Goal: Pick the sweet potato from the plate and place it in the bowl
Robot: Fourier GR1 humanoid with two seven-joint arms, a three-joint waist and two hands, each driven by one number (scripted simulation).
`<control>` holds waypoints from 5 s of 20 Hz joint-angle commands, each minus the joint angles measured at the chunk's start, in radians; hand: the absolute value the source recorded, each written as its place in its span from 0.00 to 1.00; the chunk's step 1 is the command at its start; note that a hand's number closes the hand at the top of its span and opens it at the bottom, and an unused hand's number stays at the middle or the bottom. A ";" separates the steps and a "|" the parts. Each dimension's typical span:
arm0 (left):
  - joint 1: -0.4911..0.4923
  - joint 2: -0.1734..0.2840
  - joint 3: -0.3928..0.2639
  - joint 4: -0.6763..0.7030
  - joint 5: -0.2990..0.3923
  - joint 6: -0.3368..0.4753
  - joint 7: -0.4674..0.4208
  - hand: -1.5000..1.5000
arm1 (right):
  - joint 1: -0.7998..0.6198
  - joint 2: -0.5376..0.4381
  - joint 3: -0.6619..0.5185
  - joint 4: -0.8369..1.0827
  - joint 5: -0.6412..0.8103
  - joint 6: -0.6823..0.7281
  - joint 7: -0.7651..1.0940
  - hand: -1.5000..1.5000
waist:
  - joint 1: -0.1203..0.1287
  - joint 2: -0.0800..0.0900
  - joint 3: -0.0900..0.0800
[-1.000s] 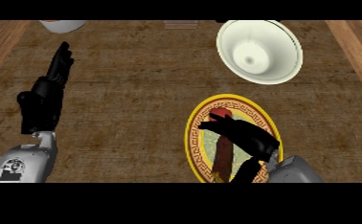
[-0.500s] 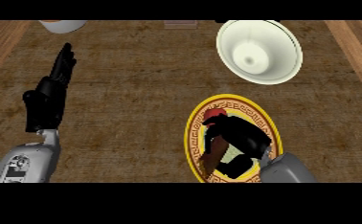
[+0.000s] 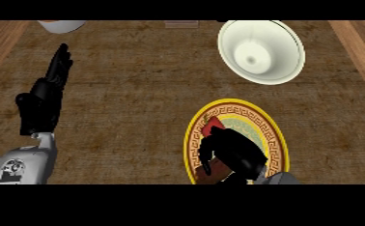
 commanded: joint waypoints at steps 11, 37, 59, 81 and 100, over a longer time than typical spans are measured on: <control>-0.013 -0.016 0.004 -0.002 -0.011 0.009 0.015 0.50 | 0.074 0.178 0.445 -0.379 0.144 -0.311 0.552 1.00 | -0.007 0.005 0.005; -0.002 -0.034 0.002 -0.049 -0.007 -0.030 0.044 0.50 | -0.425 0.068 -0.500 0.066 -0.153 -0.484 0.272 1.00 | 0.022 0.015 0.006; -0.098 -0.041 0.005 0.046 -0.021 -0.042 -0.013 0.50 | -0.824 -0.135 -0.779 1.184 -0.054 -0.733 -0.216 0.00 | 0.077 0.046 0.008; -0.021 -0.054 0.004 0.003 -0.032 -0.038 -0.003 0.50 | -0.812 -0.384 -1.060 1.388 -0.361 -0.284 -0.631 0.00 | 0.044 0.028 0.008; 0.021 -0.048 0.031 -0.044 -0.029 -0.063 0.012 0.50 | -0.569 -0.429 -1.016 1.317 -0.415 -0.004 -0.852 0.00 | 0.018 0.014 0.006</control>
